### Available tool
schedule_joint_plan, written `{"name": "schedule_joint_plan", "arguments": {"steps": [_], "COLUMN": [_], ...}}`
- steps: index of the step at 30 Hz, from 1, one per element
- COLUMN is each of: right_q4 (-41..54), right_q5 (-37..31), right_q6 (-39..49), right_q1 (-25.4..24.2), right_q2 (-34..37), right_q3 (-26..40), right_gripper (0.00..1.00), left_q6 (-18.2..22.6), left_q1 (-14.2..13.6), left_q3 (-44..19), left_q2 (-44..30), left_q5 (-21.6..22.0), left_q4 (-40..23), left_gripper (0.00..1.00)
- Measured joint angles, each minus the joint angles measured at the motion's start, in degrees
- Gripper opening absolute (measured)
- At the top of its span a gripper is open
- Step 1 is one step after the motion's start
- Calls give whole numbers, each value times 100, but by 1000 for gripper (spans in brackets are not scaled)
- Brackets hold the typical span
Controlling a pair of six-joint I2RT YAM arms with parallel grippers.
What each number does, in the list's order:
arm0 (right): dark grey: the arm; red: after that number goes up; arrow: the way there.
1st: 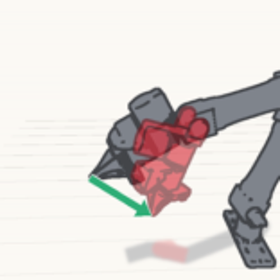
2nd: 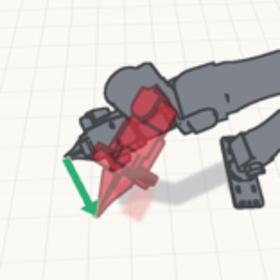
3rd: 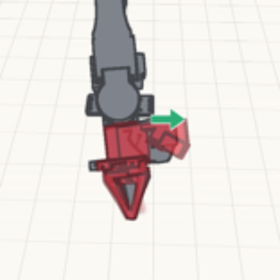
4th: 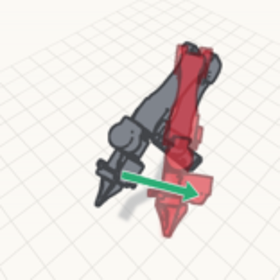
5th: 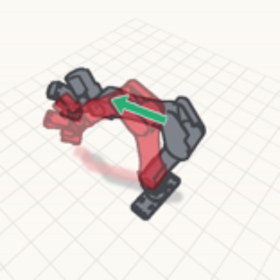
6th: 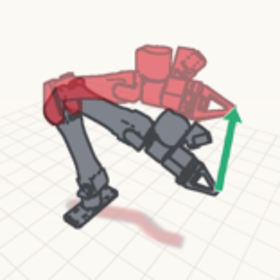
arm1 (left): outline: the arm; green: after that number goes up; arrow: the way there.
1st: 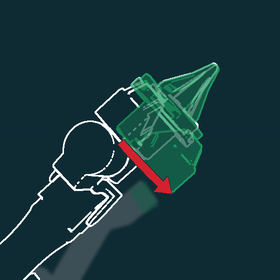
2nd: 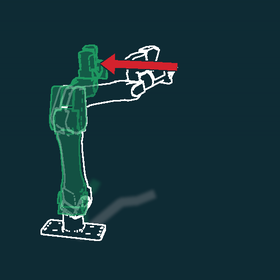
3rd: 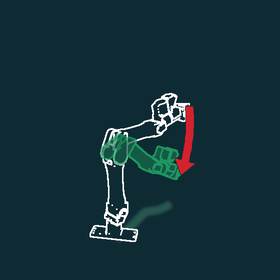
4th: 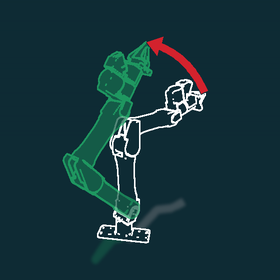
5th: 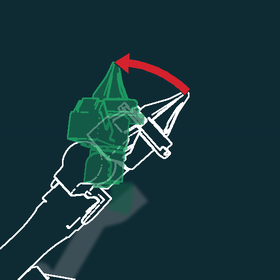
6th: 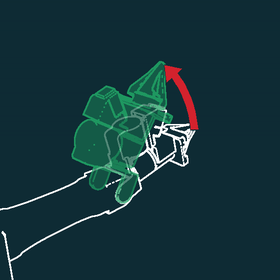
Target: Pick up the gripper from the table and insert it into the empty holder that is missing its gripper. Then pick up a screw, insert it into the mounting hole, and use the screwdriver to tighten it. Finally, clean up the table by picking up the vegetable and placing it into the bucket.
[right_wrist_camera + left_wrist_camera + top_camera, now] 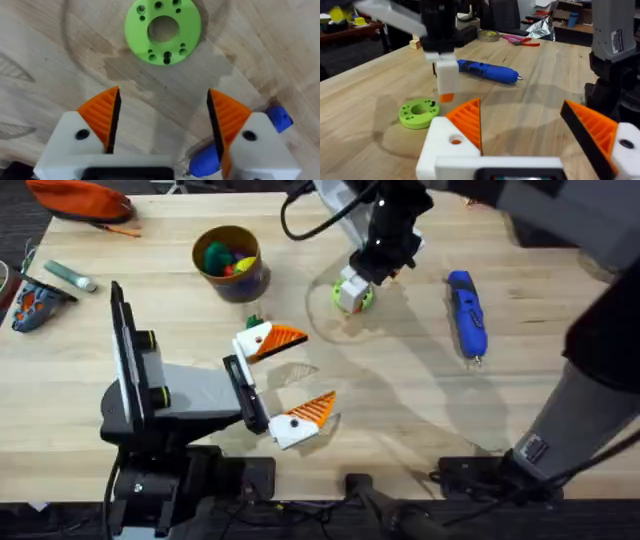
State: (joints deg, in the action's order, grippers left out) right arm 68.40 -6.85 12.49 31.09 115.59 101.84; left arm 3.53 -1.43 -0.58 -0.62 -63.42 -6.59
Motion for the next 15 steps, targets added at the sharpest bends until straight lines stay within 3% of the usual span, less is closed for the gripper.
{"name": "schedule_joint_plan", "arguments": {"steps": [8, 15], "right_q4": [-135, -256], "right_q5": [225, 431], "right_q6": [-27, -56], "right_q1": [-2, -60], "right_q2": [230, 480], "right_q3": [0, 0], "right_gripper": [816, 784], "left_q6": [-2, -2], "left_q1": [0, 0], "left_q3": [0, 0], "left_q2": [0, 0], "left_q5": [0, 0], "left_q4": [-2, -2], "left_gripper": [985, 985]}}
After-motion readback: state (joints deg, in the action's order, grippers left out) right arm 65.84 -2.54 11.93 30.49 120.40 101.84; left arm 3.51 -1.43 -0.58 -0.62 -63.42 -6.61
